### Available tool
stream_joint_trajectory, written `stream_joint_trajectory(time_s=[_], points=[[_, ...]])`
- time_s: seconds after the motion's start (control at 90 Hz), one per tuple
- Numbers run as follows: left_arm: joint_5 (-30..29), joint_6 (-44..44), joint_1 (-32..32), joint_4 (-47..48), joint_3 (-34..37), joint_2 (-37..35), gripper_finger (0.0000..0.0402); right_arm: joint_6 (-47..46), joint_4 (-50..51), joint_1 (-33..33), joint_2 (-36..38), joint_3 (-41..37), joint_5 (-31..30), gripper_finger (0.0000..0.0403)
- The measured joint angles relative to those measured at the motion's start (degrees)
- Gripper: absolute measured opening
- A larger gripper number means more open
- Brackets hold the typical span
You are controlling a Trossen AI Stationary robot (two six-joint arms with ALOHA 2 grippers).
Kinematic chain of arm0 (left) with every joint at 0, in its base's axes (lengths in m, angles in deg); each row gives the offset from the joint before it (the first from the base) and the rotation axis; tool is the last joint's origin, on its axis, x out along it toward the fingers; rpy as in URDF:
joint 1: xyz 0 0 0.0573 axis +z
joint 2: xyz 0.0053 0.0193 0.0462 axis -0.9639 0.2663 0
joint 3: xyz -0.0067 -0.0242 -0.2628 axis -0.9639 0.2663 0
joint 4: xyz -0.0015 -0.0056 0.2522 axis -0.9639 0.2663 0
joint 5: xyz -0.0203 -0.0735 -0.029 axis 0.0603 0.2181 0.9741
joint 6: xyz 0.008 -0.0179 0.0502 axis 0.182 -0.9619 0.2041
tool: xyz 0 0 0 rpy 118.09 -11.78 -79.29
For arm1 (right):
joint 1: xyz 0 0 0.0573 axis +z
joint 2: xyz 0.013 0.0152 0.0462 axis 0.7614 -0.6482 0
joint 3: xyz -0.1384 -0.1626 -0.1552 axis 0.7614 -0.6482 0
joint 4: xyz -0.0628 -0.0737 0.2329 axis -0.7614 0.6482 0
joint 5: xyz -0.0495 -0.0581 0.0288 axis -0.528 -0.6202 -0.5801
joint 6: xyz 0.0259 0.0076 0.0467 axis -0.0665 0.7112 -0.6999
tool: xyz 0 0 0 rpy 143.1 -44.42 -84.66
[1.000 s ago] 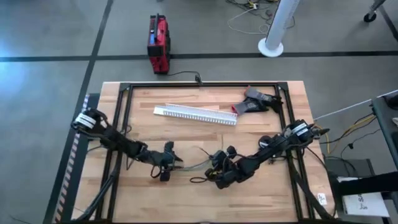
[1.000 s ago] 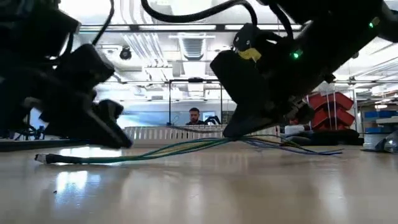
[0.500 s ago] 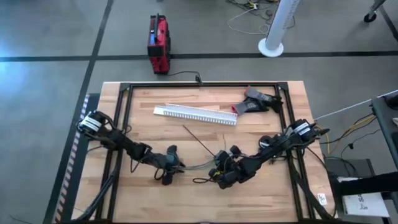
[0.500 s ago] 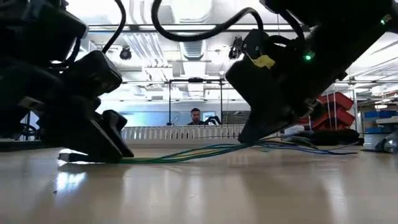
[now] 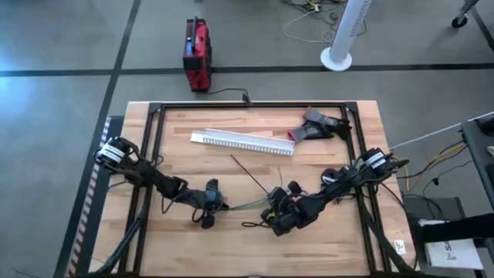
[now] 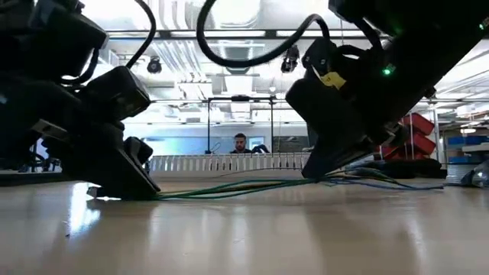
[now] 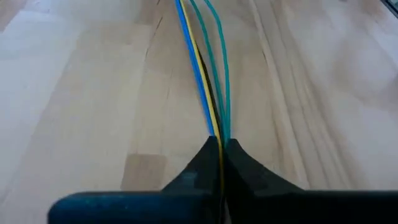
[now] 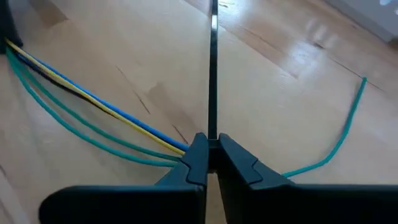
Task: Ziptie cables
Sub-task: Insert the black ziptie on the cable wires
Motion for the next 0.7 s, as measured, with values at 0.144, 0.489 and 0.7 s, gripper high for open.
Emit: stream_joint_trajectory(time_s=[0.144,0.489,0.7], points=[[0.76,-0.68,-0.08,0.39,0.0,-0.1,0.0,0.19,1.06,0.12,0.15,0.0,1.41,0.0003],[2.67,-1.22,-0.34,9.84,0.22,-6.4,0.0,5.71,1.71,0.49,3.22,-0.04,5.95,0.0003],[2.93,-1.75,-0.42,14.57,0.39,-9.3,0.0,-0.07,2.65,0.49,3.34,-0.09,5.55,0.0003]])
